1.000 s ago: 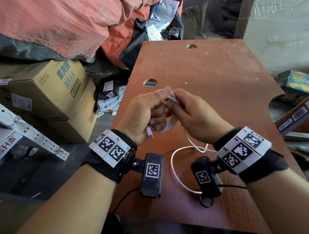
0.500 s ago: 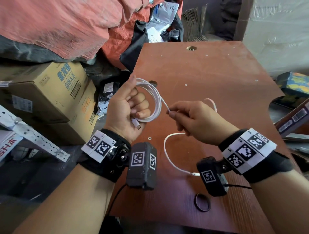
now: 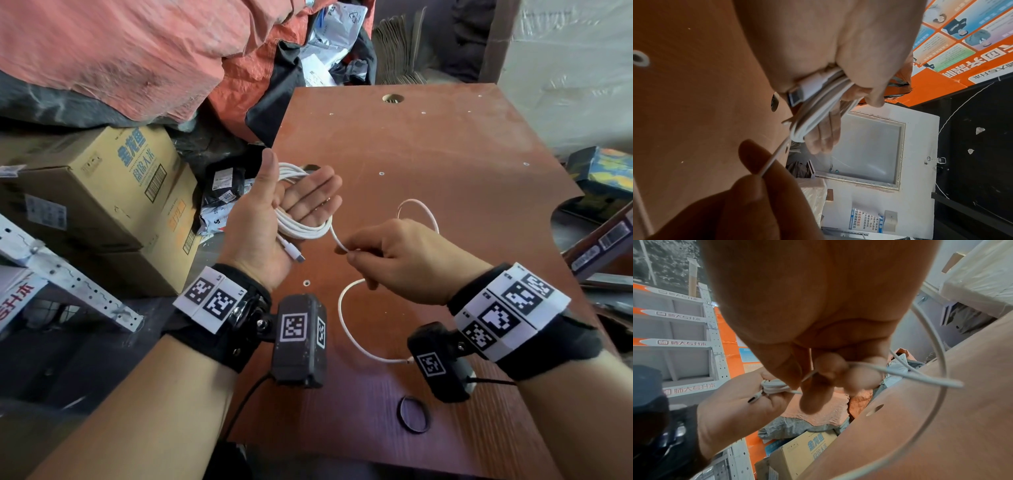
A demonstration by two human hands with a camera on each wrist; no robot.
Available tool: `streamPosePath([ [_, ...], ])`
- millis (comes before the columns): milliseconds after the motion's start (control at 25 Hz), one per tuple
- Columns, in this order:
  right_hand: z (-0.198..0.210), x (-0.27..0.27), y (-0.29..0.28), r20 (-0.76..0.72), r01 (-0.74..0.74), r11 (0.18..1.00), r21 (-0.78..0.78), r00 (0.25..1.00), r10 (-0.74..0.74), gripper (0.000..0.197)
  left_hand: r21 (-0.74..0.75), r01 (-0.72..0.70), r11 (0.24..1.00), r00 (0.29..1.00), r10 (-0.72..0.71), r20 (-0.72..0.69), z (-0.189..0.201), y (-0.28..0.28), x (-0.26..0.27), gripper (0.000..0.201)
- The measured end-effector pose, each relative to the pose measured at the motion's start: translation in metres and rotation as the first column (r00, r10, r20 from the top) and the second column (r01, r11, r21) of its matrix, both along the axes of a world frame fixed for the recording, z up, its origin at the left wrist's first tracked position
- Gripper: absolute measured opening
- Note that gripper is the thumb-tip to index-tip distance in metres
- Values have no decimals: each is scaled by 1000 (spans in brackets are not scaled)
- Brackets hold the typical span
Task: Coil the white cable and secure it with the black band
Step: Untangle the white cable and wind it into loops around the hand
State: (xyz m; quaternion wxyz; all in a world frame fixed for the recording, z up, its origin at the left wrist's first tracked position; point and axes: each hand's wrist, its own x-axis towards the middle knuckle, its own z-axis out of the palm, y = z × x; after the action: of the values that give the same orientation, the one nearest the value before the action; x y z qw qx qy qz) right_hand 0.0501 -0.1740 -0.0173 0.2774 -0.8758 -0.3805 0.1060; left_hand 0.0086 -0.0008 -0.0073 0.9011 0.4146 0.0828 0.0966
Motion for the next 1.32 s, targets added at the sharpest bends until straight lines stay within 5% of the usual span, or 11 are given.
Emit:
streamPosePath([
  [280, 7, -6, 6, 116, 2, 996, -84, 993, 8, 32, 17, 69, 997, 997, -69, 20, -7, 1, 6, 49],
  [440, 6, -7, 7, 43, -11, 1000, -17, 999, 12, 32, 67, 85, 994, 996, -85, -1, -13, 4, 10, 48],
  [600, -1, -5, 6, 88, -40, 999, 21, 995, 38, 22, 137, 81, 987, 997, -77, -30, -22, 4, 13, 74],
  [800, -1, -3, 7, 130, -43, 999, 29, 991, 39, 19, 122, 88, 989, 996, -84, -32, -25, 4, 13, 65],
  [920, 1, -2, 5, 124, -32, 997, 64, 992, 24, 14, 159, 106, 982, 993, -98, -59, -23, 1, 11, 41],
  [1040, 3, -2, 4, 73, -39, 996, 81, 997, 33, 8, 216, 76, 973, 996, -64, -65, -24, -5, 9, 56],
  [1200, 5, -2, 2, -37, -14, 987, 160, 999, 20, 6, 276, 88, 957, 994, -65, -89, -20, -10, 7, 28],
  [1320, 4, -2, 2, -45, -4, 979, 202, 999, 13, 9, 309, 67, 949, 997, -48, -68, -22, -9, 7, 31],
])
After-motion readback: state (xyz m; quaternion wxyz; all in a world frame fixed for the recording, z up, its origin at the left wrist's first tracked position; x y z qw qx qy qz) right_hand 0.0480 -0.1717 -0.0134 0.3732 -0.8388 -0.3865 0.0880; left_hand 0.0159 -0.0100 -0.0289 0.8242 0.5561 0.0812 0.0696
